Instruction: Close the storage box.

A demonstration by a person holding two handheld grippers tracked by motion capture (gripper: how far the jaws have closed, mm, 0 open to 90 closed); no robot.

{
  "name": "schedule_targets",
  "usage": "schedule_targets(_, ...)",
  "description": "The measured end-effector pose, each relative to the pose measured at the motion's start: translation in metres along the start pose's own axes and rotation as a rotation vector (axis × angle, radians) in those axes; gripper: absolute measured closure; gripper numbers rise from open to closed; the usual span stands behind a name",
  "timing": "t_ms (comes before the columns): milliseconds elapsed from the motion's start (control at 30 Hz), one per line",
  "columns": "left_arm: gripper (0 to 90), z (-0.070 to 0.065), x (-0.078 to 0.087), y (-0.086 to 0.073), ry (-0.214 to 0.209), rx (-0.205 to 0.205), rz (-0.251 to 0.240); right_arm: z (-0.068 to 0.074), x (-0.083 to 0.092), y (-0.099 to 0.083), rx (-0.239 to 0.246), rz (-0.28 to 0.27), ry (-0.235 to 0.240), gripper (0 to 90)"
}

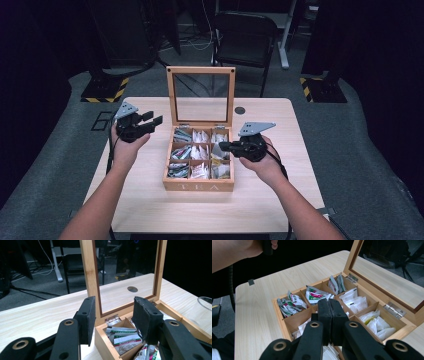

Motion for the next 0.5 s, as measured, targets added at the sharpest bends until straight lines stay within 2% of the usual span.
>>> schedule_targets(300, 53.1, 0.001, 0.002, 0.003, 0.002, -0.001, -0.008, -0.002, 0.005, 0.009, 0.009, -0.005, -0.007, 89.0)
schedule_targets(500, 53.1, 0.001, 0.002, 0.003, 0.002, -0.004, -0.006, -0.007, 0.008, 0.014, -0.006, -0.015, -0.019, 89.0)
Point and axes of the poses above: each handheld gripper's, and its own axes: x roughly backward along the jaws, y roughly out of its top, z roughly to its left, the point moved 1 cm from there along -x, roughly forward along the jaws, and after that the axes turned 8 degrees about -x, right-handed, at the moved point
